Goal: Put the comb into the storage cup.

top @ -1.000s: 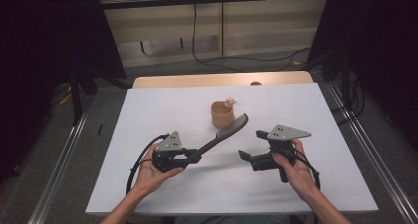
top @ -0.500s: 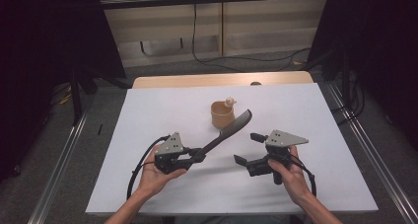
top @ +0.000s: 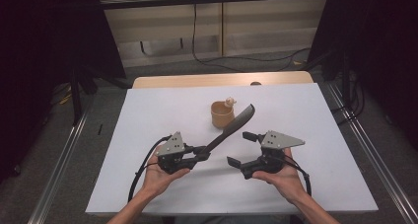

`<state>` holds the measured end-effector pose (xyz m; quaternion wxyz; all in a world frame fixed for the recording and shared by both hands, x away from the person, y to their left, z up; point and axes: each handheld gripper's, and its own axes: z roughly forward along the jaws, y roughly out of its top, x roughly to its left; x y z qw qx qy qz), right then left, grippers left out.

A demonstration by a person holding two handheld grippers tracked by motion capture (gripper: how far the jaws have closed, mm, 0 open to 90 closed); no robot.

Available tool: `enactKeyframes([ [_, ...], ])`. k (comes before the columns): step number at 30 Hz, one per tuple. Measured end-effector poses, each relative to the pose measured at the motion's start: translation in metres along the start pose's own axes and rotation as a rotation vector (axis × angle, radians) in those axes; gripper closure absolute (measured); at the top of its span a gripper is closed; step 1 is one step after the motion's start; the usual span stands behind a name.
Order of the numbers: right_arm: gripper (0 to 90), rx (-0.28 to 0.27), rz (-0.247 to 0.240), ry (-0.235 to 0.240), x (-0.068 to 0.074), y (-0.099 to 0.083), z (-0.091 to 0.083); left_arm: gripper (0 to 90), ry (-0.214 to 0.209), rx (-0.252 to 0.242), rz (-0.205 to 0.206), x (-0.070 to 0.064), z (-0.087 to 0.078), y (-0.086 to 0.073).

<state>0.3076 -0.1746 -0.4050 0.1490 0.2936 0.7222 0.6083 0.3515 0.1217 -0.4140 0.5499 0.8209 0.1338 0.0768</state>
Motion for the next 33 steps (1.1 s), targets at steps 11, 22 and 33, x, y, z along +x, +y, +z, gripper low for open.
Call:
enactKeyframes([
  [11, 13.4, -0.054, 0.054, 0.045, 0.002, 0.009, 0.010, 72.7, -0.019, -0.029, 0.022, -0.007, 0.007, 0.007],
  [22, 31.2, -0.073, 0.093, 0.075, 0.001, 0.004, 0.015, 72.8, -0.016, -0.026, 0.012, -0.005, 0.007, 0.007],
  [33, 46.6, -0.097, 0.128, 0.079, 0.001, 0.001, 0.022, 72.8, -0.015, -0.022, 0.016, -0.004, 0.005, 0.007],
])
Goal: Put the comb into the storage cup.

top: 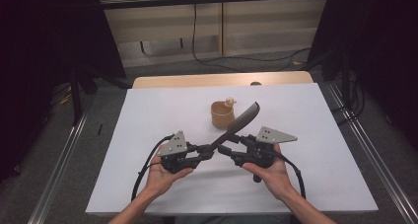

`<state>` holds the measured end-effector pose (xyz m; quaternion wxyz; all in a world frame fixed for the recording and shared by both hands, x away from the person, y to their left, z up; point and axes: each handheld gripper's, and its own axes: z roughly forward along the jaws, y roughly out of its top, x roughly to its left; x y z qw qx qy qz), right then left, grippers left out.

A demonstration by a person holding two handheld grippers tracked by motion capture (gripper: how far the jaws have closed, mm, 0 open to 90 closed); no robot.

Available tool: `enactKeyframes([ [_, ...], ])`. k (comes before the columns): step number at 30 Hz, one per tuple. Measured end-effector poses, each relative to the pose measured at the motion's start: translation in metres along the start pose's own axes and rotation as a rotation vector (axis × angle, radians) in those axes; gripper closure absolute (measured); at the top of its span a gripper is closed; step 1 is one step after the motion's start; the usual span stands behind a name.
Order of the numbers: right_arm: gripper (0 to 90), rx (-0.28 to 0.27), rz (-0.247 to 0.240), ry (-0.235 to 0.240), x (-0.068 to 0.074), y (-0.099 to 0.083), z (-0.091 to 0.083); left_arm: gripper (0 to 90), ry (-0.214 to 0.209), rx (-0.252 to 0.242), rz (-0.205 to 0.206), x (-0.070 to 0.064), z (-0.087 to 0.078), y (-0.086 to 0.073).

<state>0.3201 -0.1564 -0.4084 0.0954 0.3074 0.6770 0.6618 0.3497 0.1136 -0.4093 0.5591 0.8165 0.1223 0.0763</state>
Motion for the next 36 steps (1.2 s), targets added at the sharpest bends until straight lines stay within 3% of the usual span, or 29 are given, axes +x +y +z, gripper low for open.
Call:
enactKeyframes([
  [9, 50.9, -0.021, 0.034, -0.008, -0.0044, 0.0017, 0.0000, 72.8, -0.009, 0.001, -0.002, -0.0005, 0.0037, 0.0015],
  [18, 59.5, -0.082, 0.158, 0.022, -0.0070, -0.0015, 0.0023, 72.7, -0.006, -0.010, 0.004, -0.0014, 0.0030, 0.0024],
  [31, 66.3, -0.094, 0.175, 0.027, -0.0072, -0.0039, 0.0031, 72.7, 0.000, -0.011, 0.018, -0.0016, 0.0042, 0.0011],
  [36, 68.8, -0.088, 0.206, 0.044, -0.0083, -0.0045, 0.0035, 72.7, 0.007, -0.004, 0.028, -0.0022, 0.0056, -0.0001],
])
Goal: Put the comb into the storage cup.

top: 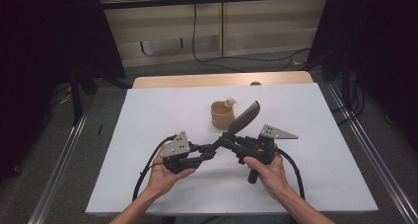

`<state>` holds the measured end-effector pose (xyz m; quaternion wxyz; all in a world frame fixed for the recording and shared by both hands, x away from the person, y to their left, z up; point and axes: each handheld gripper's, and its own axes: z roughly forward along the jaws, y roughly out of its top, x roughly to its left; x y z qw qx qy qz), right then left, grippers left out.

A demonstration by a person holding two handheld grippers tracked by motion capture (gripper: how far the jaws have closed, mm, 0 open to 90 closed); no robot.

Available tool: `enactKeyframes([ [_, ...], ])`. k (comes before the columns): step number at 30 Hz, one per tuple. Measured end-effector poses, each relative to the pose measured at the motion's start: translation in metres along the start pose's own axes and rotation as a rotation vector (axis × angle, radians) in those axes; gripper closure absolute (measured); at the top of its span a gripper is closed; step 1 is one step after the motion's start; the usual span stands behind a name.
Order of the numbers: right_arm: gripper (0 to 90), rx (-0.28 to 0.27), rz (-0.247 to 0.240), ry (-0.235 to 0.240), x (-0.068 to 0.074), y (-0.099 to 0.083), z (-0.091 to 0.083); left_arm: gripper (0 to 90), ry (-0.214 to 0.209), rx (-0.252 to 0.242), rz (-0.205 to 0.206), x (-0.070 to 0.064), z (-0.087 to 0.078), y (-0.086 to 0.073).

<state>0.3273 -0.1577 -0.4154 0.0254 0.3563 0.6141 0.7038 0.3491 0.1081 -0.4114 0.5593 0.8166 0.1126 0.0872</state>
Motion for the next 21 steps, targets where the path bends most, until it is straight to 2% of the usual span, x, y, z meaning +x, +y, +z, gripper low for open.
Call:
enactKeyframes([
  [5, 71.5, -0.004, 0.057, 0.018, -0.0032, -0.0016, 0.0000, 72.6, 0.011, 0.018, 0.019, -0.0008, 0.0023, -0.0002],
  [9, 72.7, -0.010, 0.108, 0.028, -0.0053, -0.0025, 0.0004, 72.6, 0.016, 0.011, 0.025, -0.0006, 0.0026, -0.0008],
  [16, 72.9, 0.005, 0.150, 0.026, -0.0069, -0.0013, 0.0009, 72.5, 0.024, 0.021, 0.030, 0.0000, 0.0023, -0.0005],
  [21, 73.0, 0.005, 0.156, 0.032, -0.0084, -0.0011, 0.0015, 71.8, 0.031, 0.016, 0.034, 0.0002, 0.0016, -0.0003],
])
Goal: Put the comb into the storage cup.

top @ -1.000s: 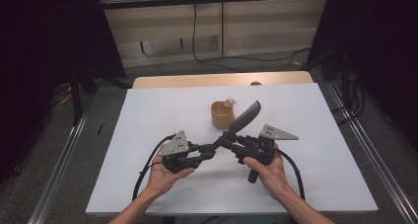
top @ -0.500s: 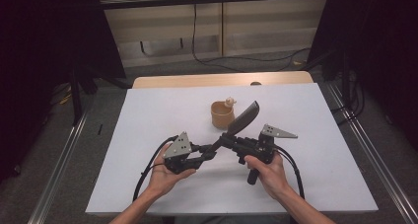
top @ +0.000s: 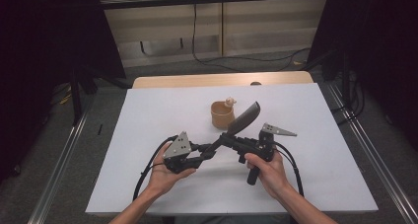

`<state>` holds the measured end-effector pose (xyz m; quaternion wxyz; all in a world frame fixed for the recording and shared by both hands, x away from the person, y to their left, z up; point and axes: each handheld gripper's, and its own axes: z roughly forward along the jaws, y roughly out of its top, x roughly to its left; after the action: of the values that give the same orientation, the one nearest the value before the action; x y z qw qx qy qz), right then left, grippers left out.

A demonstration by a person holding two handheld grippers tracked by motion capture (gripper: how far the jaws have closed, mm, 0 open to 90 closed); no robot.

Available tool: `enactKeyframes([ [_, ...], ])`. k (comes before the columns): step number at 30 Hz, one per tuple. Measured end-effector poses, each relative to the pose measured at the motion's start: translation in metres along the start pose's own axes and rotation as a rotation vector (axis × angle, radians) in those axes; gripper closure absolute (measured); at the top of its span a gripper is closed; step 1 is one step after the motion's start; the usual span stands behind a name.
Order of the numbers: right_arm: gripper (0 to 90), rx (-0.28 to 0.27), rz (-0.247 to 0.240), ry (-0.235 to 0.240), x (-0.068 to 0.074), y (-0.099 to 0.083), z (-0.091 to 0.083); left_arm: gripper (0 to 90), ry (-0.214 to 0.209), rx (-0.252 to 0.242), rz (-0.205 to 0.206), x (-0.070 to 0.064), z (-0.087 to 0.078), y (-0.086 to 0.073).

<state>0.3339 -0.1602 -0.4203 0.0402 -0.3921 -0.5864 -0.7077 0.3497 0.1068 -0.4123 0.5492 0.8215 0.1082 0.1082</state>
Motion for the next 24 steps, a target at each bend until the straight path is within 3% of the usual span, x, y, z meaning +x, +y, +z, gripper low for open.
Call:
enactKeyframes([
  [3, 72.9, 0.006, -0.007, -0.001, 0.001, 0.000, 0.000, 61.6, 0.019, -0.008, -0.026, 0.000, -0.001, 0.001],
  [6, 72.9, 0.011, -0.009, 0.001, 0.001, 0.000, 0.000, 58.4, 0.019, -0.014, -0.028, 0.000, -0.003, 0.002],
  [8, 72.9, 0.014, -0.021, 0.003, 0.001, 0.001, 0.001, 50.2, 0.025, -0.016, -0.048, -0.001, -0.004, 0.002],
  [11, 73.0, 0.014, -0.031, 0.004, 0.001, 0.002, 0.001, 48.3, 0.020, -0.013, -0.047, -0.003, -0.003, 0.001],
  [19, 73.0, 0.012, -0.080, -0.010, 0.002, 0.007, -0.002, 20.2, 0.065, -0.003, -0.078, -0.002, -0.004, -0.001],
  [24, 73.0, 0.006, -0.117, -0.033, 0.002, 0.010, -0.005, 15.6, 0.069, 0.010, -0.102, 0.002, -0.011, 0.000],
])
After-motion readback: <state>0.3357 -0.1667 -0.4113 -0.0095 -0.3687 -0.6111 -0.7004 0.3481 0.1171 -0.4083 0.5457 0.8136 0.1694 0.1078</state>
